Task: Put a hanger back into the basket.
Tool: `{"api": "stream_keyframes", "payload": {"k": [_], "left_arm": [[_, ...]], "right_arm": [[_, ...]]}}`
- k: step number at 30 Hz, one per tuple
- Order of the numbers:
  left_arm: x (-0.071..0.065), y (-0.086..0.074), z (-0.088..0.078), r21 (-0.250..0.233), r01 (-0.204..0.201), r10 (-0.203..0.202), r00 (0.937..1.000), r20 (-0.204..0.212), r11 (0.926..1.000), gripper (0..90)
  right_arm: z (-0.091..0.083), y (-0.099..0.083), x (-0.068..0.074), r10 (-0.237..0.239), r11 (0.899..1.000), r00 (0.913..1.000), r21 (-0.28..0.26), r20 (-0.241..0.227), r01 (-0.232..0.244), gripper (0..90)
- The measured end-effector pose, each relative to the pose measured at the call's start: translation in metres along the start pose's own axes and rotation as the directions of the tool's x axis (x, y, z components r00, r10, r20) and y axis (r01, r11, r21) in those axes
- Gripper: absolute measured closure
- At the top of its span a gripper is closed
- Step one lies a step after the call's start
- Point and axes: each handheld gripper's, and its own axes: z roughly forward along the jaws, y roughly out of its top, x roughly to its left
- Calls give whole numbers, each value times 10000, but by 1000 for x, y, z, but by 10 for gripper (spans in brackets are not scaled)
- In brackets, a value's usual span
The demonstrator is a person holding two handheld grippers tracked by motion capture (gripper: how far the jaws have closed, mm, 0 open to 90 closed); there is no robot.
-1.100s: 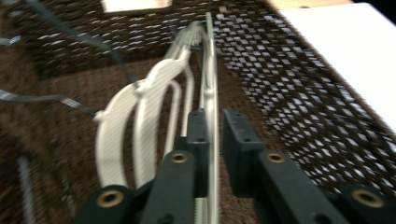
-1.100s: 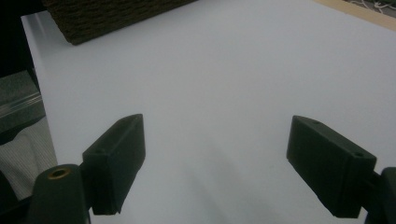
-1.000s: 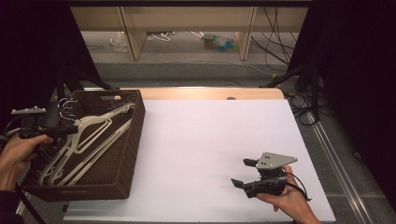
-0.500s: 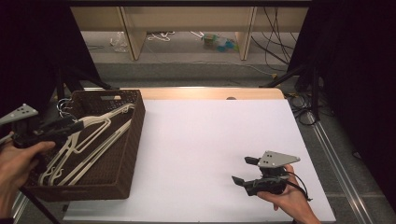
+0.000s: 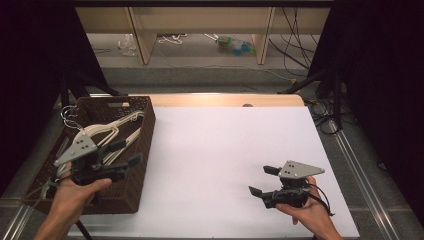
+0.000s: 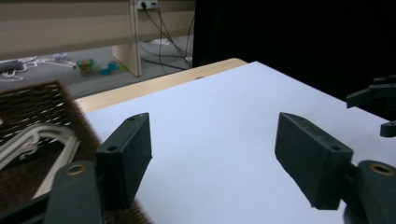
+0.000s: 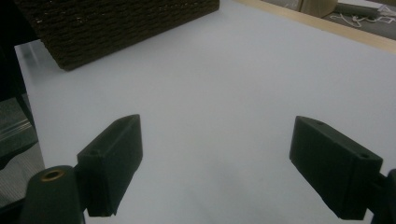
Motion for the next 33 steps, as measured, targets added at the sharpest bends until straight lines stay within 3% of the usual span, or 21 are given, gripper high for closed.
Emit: {"api": "stream_keyframes", "payload": {"k": [5,6,9,14,16,18,22,23,28,33], "left_arm": [[-22,-12,12,-194,-360,367,9987,359,9992,237],[-27,-16,16,-124,-232,238,9983,525,9997,229],[-36,-28,24,-52,-344,347,9964,770,9994,214],[-49,-41,32,83,-363,354,9952,911,9993,209],[-53,-45,34,189,-644,622,9930,1009,9977,207],[-56,-49,35,151,-486,467,9931,1071,9987,204],[-59,-57,38,204,-815,790,9916,1028,9965,201],[-60,-60,40,179,-651,630,9927,1027,9977,200],[-65,-74,45,591,-1237,1178,9885,944,9906,181],[-67,-80,46,524,-1003,946,9903,1019,9936,161]], "right_arm": [[-2,1,0,224,9996,9997,-194,-25,-225,172],[-2,1,0,245,9994,9997,-248,25,-244,171],[-2,1,0,188,9986,9998,-498,76,-184,169],[-3,0,4,313,9975,9995,-635,55,-309,165],[-3,-1,4,373,9970,9992,-680,132,-364,164],[-5,-2,5,328,9978,9993,-575,190,-317,164],[-5,-4,8,274,9963,9993,-825,237,-254,164],[-6,-4,9,266,9967,9992,-771,282,-243,164],[-7,-9,16,259,9945,9995,-1015,192,-238,164],[-13,-15,24,387,9953,9991,-893,198,-368,164]]}}
